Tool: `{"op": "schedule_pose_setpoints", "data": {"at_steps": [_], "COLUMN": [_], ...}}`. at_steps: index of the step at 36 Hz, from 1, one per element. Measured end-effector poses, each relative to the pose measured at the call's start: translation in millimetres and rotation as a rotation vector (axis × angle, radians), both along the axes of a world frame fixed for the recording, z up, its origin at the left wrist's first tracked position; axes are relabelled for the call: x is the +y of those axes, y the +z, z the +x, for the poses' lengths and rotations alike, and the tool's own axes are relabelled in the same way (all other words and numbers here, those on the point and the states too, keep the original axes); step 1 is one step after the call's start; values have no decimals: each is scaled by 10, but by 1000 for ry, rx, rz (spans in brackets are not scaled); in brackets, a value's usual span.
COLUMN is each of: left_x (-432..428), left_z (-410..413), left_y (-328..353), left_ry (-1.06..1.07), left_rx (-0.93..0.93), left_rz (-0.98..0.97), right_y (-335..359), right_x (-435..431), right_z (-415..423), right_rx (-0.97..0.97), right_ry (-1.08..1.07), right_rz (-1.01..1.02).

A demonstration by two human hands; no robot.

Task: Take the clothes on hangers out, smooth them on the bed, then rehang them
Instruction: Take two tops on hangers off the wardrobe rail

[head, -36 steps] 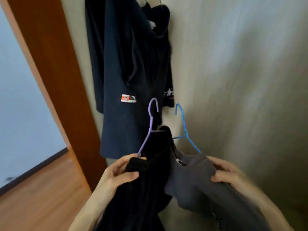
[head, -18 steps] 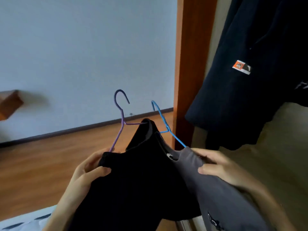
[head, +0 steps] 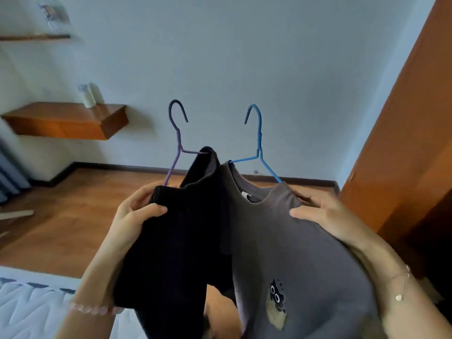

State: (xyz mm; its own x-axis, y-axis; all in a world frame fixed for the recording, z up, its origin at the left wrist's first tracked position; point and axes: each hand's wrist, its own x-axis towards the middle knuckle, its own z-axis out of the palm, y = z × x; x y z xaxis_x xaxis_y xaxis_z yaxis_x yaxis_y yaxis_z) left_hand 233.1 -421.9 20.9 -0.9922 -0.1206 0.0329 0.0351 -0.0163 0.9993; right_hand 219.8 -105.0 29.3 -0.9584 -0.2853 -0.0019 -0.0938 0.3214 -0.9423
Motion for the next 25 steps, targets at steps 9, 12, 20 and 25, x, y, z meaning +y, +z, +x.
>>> {"op": "schedule_pose_setpoints", "data": {"at_steps": [9, 12, 20, 25], "left_x": [-126, -289, -699, -938], "left_z": [-1154, -1373, -1875, -2250], "left_y": [89, 111, -98, -326], "left_ry": [153, 239, 499, 712], "left_rx": [7, 6, -40, -125], "left_rz": [11, 8, 41, 98], "right_y": [132, 161, -55, -313], "right_x": [-332, -548, -1276, -1778], "right_z": [-1835, -2294, -3609, -4418], "right_rx": [-89, -102, -138, -185], "right_ry": [137, 182, 385, 572], "right_rz": [-24, -44, -63, -45]}}
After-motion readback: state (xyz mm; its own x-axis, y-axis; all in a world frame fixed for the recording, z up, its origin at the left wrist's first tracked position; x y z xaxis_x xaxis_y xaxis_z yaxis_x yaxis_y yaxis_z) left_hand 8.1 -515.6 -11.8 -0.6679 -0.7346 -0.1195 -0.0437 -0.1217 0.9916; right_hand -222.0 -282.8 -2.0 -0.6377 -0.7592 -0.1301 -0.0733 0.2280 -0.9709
